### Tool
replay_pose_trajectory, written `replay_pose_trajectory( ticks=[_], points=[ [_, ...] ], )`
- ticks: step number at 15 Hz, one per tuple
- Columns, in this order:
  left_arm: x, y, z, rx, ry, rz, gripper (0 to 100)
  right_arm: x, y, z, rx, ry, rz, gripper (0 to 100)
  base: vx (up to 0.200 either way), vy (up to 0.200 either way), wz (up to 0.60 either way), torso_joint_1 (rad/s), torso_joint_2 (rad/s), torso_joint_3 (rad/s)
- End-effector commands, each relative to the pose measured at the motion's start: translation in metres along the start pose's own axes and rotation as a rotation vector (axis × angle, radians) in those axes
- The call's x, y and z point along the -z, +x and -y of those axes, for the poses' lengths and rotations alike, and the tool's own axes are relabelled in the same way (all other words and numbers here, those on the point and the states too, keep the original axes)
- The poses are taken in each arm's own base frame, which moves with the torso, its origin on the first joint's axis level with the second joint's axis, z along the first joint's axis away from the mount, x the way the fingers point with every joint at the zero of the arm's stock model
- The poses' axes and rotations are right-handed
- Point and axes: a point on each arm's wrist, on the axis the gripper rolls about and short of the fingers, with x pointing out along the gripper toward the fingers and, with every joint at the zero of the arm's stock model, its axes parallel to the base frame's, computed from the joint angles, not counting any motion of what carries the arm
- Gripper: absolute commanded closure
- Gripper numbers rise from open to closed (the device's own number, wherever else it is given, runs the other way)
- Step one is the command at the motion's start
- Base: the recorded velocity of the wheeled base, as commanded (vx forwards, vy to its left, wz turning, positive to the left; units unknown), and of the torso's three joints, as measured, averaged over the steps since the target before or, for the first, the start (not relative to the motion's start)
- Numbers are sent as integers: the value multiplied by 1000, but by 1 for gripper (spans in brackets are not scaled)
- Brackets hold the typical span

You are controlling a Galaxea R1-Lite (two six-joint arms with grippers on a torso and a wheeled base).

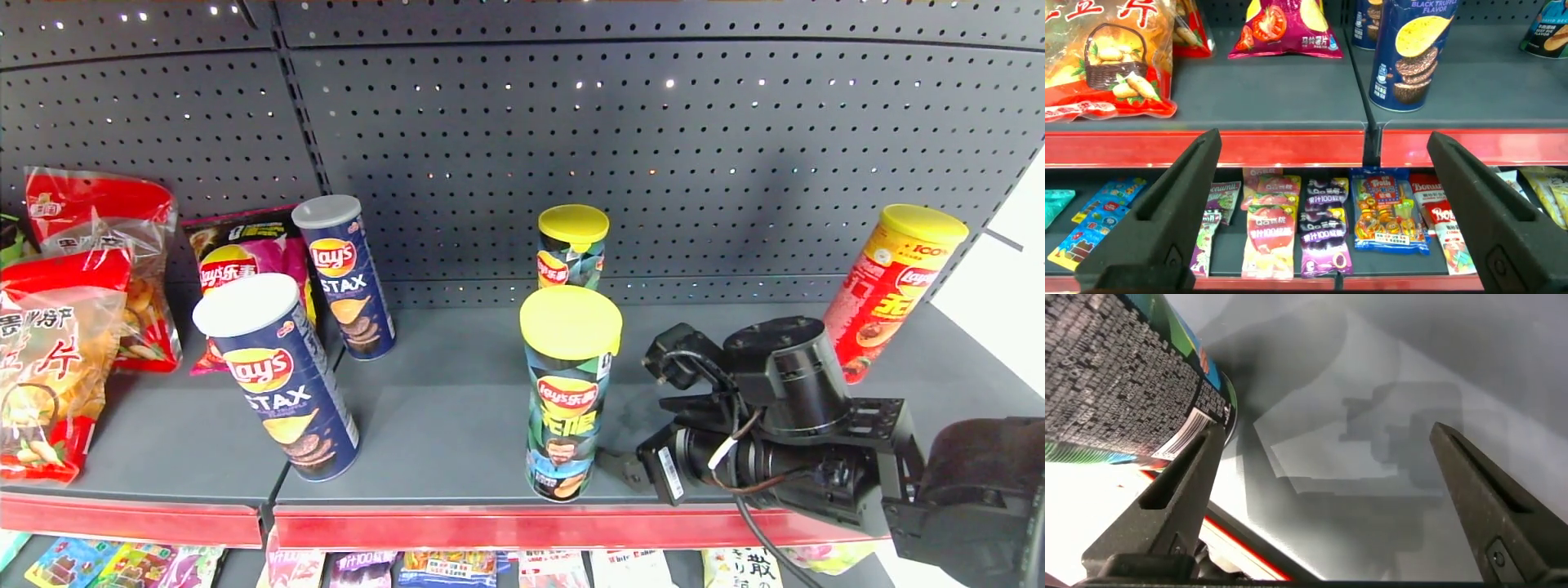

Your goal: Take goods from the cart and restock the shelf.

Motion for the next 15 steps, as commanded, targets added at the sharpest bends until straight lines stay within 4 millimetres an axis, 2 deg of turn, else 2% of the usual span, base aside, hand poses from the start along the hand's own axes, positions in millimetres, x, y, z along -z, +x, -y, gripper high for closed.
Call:
replay_pose_trajectory(
  ticks=[1, 8, 13, 15],
  points=[
    [0, 0, 0, 0, 0, -1, 0, 0, 0, -1, -4, -2, 1, 0, 0, 0, 0, 0, 0, 0],
    [0, 0, 0, 0, 0, -1, 0, 2, -3, -1, -1, 0, 0, 0, 0, 0, 0, 0, 0, 0],
    [0, 0, 0, 0, 0, -1, 0, -6, -18, 4, 42, 21, 78, 0, 0, 0, 0, 0, 0, 0],
    [0, 0, 0, 0, 0, -1, 0, -5, -32, 6, 69, 32, 137, 0, 0, 0, 0, 0, 0, 0]
  ],
)
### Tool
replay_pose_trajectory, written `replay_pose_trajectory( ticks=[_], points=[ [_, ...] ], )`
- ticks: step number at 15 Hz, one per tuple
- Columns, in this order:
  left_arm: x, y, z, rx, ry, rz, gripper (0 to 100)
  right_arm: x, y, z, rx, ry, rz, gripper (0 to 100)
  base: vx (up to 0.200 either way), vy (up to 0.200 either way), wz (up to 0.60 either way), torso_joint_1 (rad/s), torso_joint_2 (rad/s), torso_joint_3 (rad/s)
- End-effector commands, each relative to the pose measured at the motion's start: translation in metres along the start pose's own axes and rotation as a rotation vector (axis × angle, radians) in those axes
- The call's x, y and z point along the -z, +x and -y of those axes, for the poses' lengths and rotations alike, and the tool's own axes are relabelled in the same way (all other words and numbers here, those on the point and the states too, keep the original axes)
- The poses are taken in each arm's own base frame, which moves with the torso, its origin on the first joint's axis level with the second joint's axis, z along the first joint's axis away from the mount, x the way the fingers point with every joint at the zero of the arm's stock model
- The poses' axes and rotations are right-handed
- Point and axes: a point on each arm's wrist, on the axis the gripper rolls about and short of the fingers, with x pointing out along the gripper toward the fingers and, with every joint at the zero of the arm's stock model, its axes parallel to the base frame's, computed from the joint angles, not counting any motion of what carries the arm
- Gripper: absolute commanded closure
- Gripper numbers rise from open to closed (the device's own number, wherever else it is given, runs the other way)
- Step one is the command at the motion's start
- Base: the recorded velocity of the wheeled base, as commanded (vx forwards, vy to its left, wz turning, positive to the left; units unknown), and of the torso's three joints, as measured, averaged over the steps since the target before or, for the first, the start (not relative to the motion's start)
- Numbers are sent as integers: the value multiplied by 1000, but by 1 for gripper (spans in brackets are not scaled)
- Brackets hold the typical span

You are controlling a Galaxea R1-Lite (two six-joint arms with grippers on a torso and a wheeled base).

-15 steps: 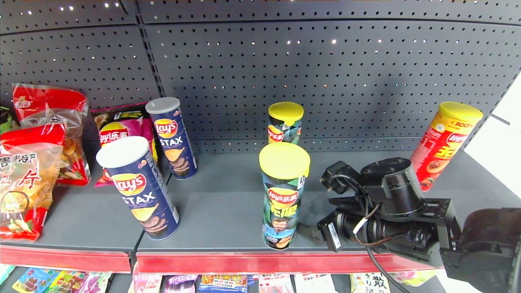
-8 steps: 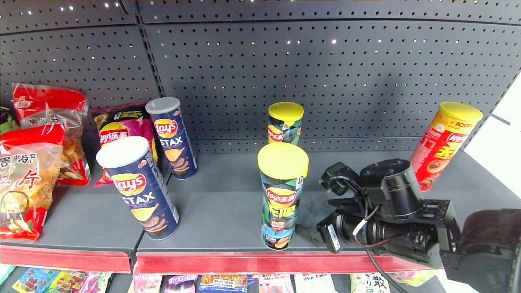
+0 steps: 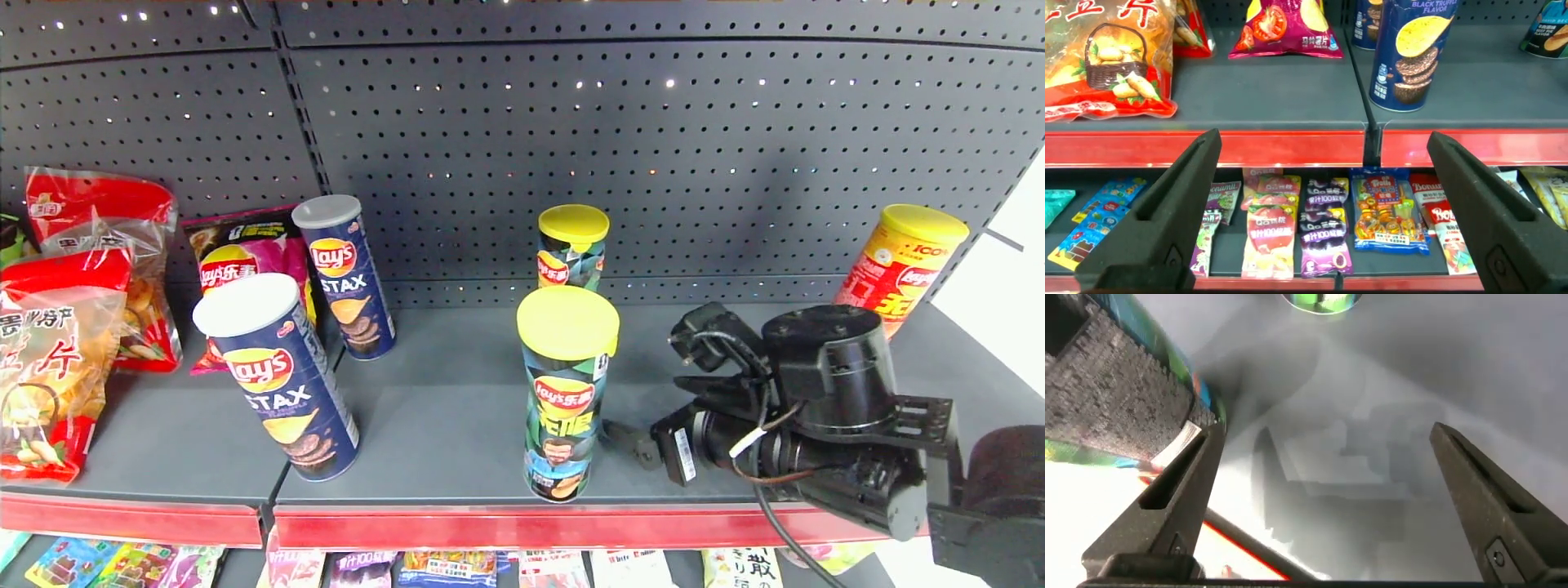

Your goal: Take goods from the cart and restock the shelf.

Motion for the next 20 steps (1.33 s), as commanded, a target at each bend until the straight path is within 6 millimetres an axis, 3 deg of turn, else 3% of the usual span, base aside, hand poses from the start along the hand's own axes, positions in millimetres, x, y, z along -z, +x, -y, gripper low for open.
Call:
replay_pose_trajectory(
  ticks=[1, 4, 6, 9, 11, 13, 14, 16, 17, 18, 20],
  points=[
    [0, 0, 0, 0, 0, -1, 0, 8, -22, 6, 11, 6, 14, 0, 0, 0, 0, 0, 0, 0],
    [0, 0, 0, 0, 0, -1, 0, 21, -37, 10, 14, 22, 3, 0, 0, 0, 0, 0, 0, 0],
    [0, 0, 0, 0, 1, -1, 0, 29, -58, 19, 32, 44, 20, 0, 0, 0, 0, 0, 0, 0],
    [0, 0, 0, 0, 0, -1, 0, 42, -105, 40, 90, 77, 109, 0, 0, 0, 0, 0, 0, 0],
    [0, 0, 0, -2, 0, -1, 0, 57, -153, 60, 172, 51, 131, 0, 0, 0, 0, 0, 0, 0],
    [0, 0, 0, 0, 0, -1, 0, 74, -182, 62, 179, 52, 93, 0, 0, 0, 0, 0, 0, 0],
    [0, 0, 0, 0, 0, -1, 0, 77, -182, 61, 170, 51, 60, 0, 0, 0, 0, 0, 0, 0],
    [0, 0, 0, 0, 1, -1, 0, 66, -155, 55, 96, 14, 17, 0, 0, 0, 0, 0, 0, 0],
    [0, 0, 0, 0, 0, -1, 0, 64, -153, 55, 97, 13, 20, 0, 0, 0, 0, 0, 0, 0],
    [0, 0, 0, 0, 1, -1, 0, 51, -116, 51, 144, 25, 25, 0, 0, 0, 0, 0, 0, 0],
    [0, 0, 0, 0, 0, -1, 0, 48, -90, 49, 141, 22, -6, 0, 0, 0, 0, 0, 0, 0]
  ],
)
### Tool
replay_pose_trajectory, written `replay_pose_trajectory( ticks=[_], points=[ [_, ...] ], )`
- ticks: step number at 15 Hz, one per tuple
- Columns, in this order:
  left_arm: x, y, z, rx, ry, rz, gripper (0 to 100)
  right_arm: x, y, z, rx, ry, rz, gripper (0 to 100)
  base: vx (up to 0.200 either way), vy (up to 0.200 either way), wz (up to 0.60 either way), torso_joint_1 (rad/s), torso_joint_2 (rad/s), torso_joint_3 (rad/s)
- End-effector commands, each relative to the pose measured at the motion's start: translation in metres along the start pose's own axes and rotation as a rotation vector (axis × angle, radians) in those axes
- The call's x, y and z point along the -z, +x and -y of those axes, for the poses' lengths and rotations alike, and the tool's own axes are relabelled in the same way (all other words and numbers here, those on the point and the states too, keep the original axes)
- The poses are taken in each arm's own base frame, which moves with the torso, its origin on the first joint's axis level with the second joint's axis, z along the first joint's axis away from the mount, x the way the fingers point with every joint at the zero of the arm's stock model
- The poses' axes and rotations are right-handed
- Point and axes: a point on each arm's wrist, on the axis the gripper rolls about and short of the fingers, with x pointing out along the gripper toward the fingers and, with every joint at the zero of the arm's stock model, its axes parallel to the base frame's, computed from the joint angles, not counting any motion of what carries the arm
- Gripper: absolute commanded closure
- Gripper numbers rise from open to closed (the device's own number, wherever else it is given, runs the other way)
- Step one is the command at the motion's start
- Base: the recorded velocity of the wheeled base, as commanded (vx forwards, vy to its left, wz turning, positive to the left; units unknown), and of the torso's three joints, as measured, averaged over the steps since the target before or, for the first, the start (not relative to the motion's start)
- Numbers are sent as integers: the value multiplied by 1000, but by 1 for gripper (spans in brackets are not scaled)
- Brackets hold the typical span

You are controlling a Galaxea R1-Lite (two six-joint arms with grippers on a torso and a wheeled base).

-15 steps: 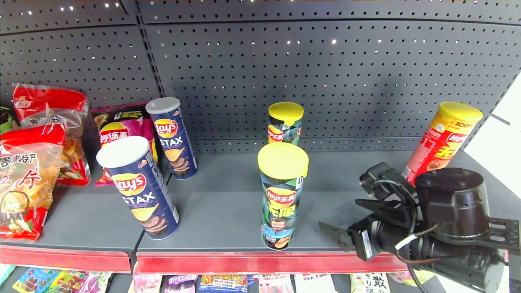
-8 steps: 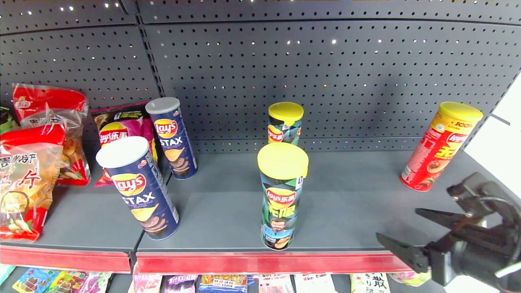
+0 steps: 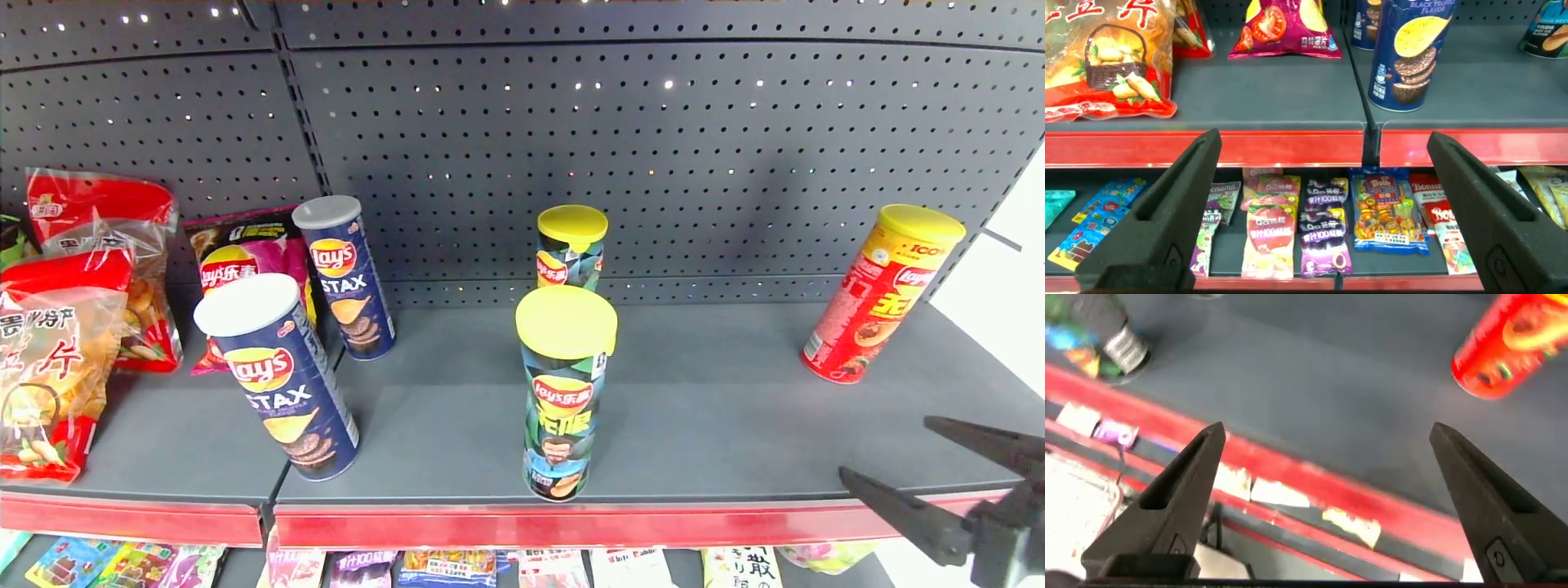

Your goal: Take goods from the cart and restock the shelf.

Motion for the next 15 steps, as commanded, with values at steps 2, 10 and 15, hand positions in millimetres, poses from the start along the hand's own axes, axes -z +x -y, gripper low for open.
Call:
replay_pose_trajectory(
  ticks=[2, 10, 15],
  points=[
    [0, 0, 0, 0, -1, -1, 0, 1, 71, -24, -32, -44, -159, 0, 0, 0, 0, 0, 0, 0],
    [0, 0, 0, 0, -1, -1, 0, 5, 2, 8, 50, 27, 32, 0, 0, 0, 0, 0, 0, 0],
    [0, 0, 0, 0, -1, -1, 0, 72, -98, 2, 207, 80, 151, 0, 0, 0, 0, 0, 0, 0]
  ],
)
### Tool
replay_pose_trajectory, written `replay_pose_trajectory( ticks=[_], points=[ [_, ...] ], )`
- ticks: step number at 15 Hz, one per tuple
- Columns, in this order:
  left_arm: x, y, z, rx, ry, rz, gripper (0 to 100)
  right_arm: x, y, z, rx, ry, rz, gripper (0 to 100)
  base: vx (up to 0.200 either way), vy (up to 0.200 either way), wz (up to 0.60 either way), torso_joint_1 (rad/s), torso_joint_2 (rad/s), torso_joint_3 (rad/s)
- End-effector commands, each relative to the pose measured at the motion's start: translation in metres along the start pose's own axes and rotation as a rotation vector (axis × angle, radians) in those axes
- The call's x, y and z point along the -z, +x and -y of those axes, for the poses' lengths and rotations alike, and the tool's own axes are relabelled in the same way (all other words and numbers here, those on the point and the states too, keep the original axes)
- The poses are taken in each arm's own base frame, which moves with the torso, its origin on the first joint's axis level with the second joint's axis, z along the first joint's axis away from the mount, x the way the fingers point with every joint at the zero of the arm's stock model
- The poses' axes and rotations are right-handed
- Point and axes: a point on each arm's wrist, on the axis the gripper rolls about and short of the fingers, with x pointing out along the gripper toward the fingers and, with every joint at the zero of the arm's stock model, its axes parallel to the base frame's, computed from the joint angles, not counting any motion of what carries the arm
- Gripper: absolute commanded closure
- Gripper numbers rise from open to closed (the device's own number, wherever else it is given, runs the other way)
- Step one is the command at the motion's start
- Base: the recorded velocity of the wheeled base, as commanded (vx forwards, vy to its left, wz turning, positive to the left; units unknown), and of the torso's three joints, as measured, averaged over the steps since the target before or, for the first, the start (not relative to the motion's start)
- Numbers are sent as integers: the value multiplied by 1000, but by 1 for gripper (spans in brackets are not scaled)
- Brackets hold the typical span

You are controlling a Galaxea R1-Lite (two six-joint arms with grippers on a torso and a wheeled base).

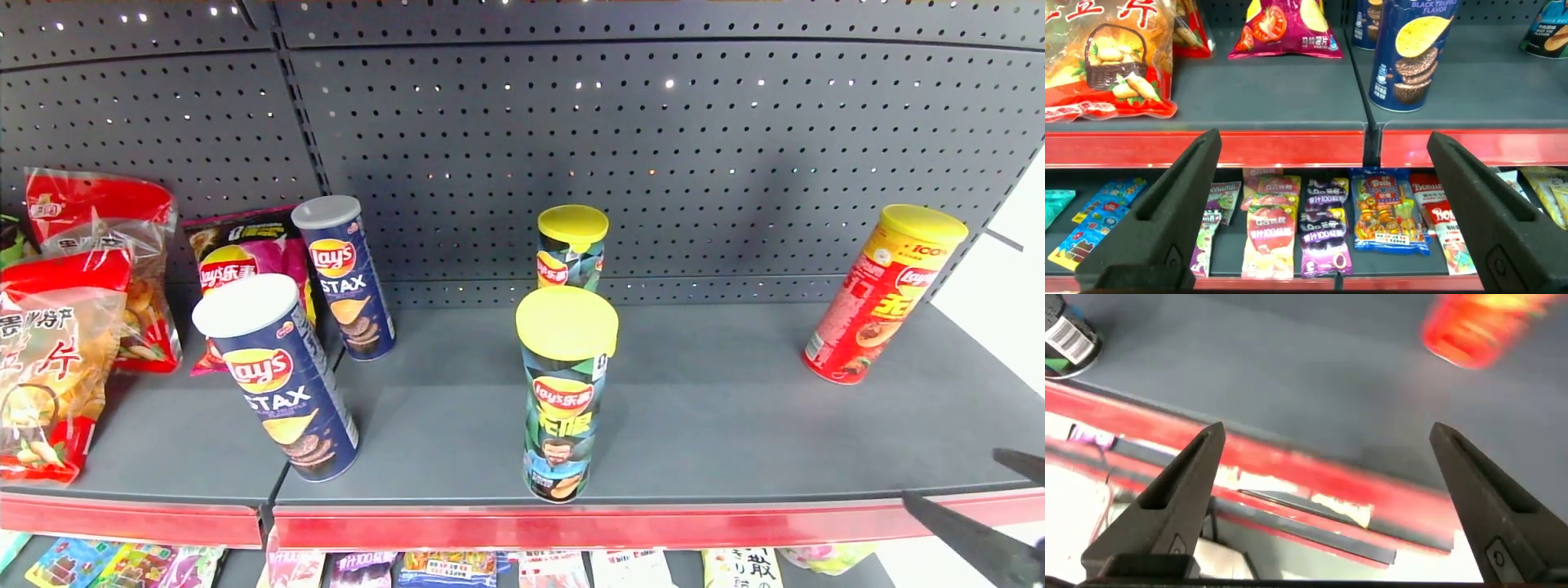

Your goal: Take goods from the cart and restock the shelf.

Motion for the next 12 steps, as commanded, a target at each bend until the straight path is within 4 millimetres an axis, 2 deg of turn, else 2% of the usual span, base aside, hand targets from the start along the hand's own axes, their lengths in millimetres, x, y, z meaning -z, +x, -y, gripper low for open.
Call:
replay_pose_trajectory(
  ticks=[1, 4, 7, 10, 12],
  points=[
    [0, 0, 0, 0, -1, -1, 0, 65, -66, -11, 114, 26, 194, 0, 0, 0, 0, 0, 0, 0],
    [0, 0, 0, 0, -1, -1, 0, 105, -65, -17, 111, 28, 287, 0, 0, 0, 0, 0, 0, 0],
    [0, 0, 0, 0, 1, -1, 0, 107, -65, -18, 96, 83, 307, 0, 0, 0, 0, 0, 0, 0],
    [0, 0, 0, 0, 1, -1, 0, 107, -59, -17, 100, 109, 398, 0, 0, 0, 0, 0, 0, 0],
    [0, 0, 0, 0, 1, -1, 0, 109, -58, -15, 172, 103, 396, 0, 0, 0, 0, 0, 0, 0]
  ],
)
